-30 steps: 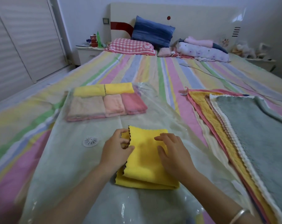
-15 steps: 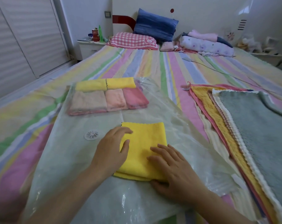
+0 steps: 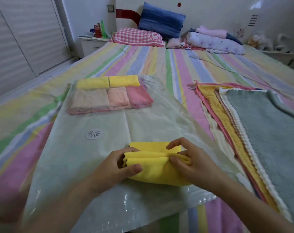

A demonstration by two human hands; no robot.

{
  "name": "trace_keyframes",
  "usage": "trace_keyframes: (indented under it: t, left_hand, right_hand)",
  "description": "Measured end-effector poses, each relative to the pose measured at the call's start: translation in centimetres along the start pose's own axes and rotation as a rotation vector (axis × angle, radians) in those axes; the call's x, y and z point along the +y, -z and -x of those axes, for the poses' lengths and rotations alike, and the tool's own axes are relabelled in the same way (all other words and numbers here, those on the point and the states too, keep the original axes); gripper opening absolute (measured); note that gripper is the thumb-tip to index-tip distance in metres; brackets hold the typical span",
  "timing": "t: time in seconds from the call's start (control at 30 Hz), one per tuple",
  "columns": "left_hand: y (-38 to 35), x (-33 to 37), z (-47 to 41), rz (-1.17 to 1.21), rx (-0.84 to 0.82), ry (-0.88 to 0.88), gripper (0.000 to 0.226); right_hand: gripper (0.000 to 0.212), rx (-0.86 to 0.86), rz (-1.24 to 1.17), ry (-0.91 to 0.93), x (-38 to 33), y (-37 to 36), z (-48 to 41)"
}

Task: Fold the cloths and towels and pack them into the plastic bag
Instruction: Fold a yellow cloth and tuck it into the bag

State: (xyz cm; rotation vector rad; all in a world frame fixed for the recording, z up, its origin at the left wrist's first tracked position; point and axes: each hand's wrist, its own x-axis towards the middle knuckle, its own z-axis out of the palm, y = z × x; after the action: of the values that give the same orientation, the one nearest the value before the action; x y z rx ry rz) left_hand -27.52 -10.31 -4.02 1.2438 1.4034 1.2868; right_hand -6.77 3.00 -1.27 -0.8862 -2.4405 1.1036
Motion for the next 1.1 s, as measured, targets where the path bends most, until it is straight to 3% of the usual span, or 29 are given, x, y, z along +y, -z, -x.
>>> trace_keyframes:
  t: [0.13,0.27,0.4,0.5,0.53,0.6,0.63,0.7,0.8,0.9,0.97,1.0,1.1]
  left_hand:
    - [-1.2,0.3,-0.6,-0.05,0.171,0.095,0.022]
    - [-1.5,-0.8,-2.6,-0.257,0.412,0.098,0.029]
    - [-1.1,-2.1,-4.9,-0.481,0.542,0.208,0.038]
    - [-1.5,-1.4,-5.7,-0.654,0.587,0.272,0.029]
    - [-1.7,-0.9,-5.6,-0.747,0.63,0.249,0.03]
    - [-1.9,-0.4,-5.4,-1.006,0.676,0.018,0.038]
    - [-2.0,-0.3,-5.3,-1.097,0.629,-0.157,0.04]
    - [-2.2,-0.9,-5.3,-1.186,0.381,-0.382,0.044]
    - [-2.7,-2.9,-5.1,-1.33,0.027,-0.304,0.067]
    - [-2.7,-4.5,-5.2,-1.364,-0.044,-0.254,0.08]
    - [-2.8,-5.1,-5.5,-1.269,-0.024,-0.284,0.079]
    - [-2.8,-5.2,-5.6,-1.09,-0.012,-0.241,0.074]
    - [-2.1,-3.2,-5.5,-0.226,0.182,-0.055,0.046]
  right_hand:
    - [0.017,-0.01,-0.204,-0.198,0.0,0.2,-0.8]
    - [0.047,-0.009,-0.33,-0.212,0.5,0.5,-0.8]
    - [0.042,0.001,-0.258,-0.259,2.2,-0.5,-1.1]
    - [0.042,0.065,-0.208,-0.324,3.3,-1.8,-1.4]
    - [0.042,0.081,-0.215,-0.342,3.3,-2.1,-1.5]
    - [0.044,0.105,-0.222,-0.354,3.3,-2.5,-1.3]
    - [0.046,0.113,-0.219,-0.351,3.3,-2.6,-1.1]
    - [0.05,0.136,-0.229,-0.34,3.1,-2.6,-0.8]
    - [0.058,0.156,-0.203,-0.314,3.1,-2.3,-0.6]
    - [0.066,0.113,0.078,-0.229,2.5,-2.3,-0.3]
    - [0.068,0.142,0.394,-0.117,1.8,-2.4,-0.4]
    - [0.066,0.178,0.534,-0.03,1.5,-2.5,-0.6]
    - [0.051,0.182,0.793,0.21,0.1,-3.1,-1.7]
